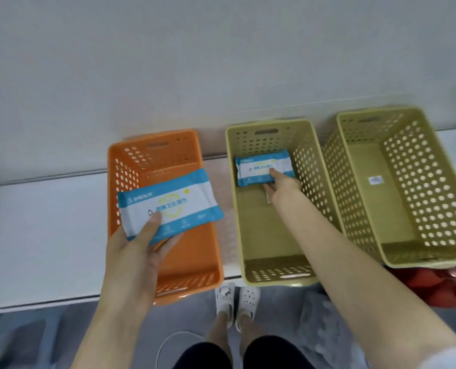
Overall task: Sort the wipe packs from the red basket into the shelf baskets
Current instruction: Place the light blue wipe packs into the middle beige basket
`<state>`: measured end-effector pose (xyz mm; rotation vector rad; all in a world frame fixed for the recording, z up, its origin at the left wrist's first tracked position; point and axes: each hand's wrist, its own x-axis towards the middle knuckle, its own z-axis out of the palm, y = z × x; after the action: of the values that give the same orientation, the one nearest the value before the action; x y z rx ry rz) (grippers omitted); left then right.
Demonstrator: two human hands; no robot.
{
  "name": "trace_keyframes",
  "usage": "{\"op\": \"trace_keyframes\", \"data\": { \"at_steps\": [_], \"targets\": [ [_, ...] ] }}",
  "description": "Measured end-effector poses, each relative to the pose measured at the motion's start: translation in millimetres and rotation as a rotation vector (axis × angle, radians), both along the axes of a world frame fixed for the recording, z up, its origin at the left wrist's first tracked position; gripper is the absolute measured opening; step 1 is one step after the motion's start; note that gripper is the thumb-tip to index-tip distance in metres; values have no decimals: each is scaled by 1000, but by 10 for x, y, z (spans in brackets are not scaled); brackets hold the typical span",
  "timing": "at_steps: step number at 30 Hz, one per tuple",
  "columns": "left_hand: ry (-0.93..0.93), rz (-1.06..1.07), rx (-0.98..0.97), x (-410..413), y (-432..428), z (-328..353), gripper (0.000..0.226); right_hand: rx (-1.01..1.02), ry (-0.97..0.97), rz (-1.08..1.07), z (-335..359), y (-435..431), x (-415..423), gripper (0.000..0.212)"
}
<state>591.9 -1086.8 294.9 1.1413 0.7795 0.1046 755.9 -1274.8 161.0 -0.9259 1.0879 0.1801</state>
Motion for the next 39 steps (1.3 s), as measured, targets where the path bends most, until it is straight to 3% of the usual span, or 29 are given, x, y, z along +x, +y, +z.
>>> {"op": "trace_keyframes", "data": {
  "at_steps": [3,9,16,18,22,24,26,28,30,33,35,36,37,39],
  "targets": [
    [12,24,-20,39,8,10,24,-32,-45,36,93,-18,-91,31],
    [31,2,-36,97,2,13,23,-120,11,310,194,-119,-222,33],
    [36,-55,-42,250,-33,23,23,54,7,70,151,-119,-171,25],
    [51,-77,-48,284,-50,17,23,41,-12,81,137,-101,-197,21],
    [54,-100,-43,349,-86,4,25,52,2,161,268,-209,-315,36],
    [53,-124,-50,392,-136,13,23,131,13,286,511,-283,-449,35],
    [51,-170,-18,447,-226,21,20,148,-79,543,781,-349,-621,42],
    [28,-243,54,487,-355,13,19,267,-233,707,1034,-344,-804,48],
    [-14,-321,111,529,-512,23,23,371,-326,696,1200,-286,-945,49],
    [-92,-442,265,568,-660,-27,22,170,-370,598,1206,-236,-1025,51],
    [-118,-554,712,580,-635,-120,23,67,-379,534,1159,-295,-1033,47],
    [-131,-608,943,576,-594,-173,38,31,-364,495,1119,-359,-1035,43],
    [-144,-647,1099,572,-557,-230,55,-9,-331,461,1083,-435,-1032,38],
    [-112,-786,1231,577,-520,-332,69,-68,-226,445,999,-577,-1020,30]
  ]
}}
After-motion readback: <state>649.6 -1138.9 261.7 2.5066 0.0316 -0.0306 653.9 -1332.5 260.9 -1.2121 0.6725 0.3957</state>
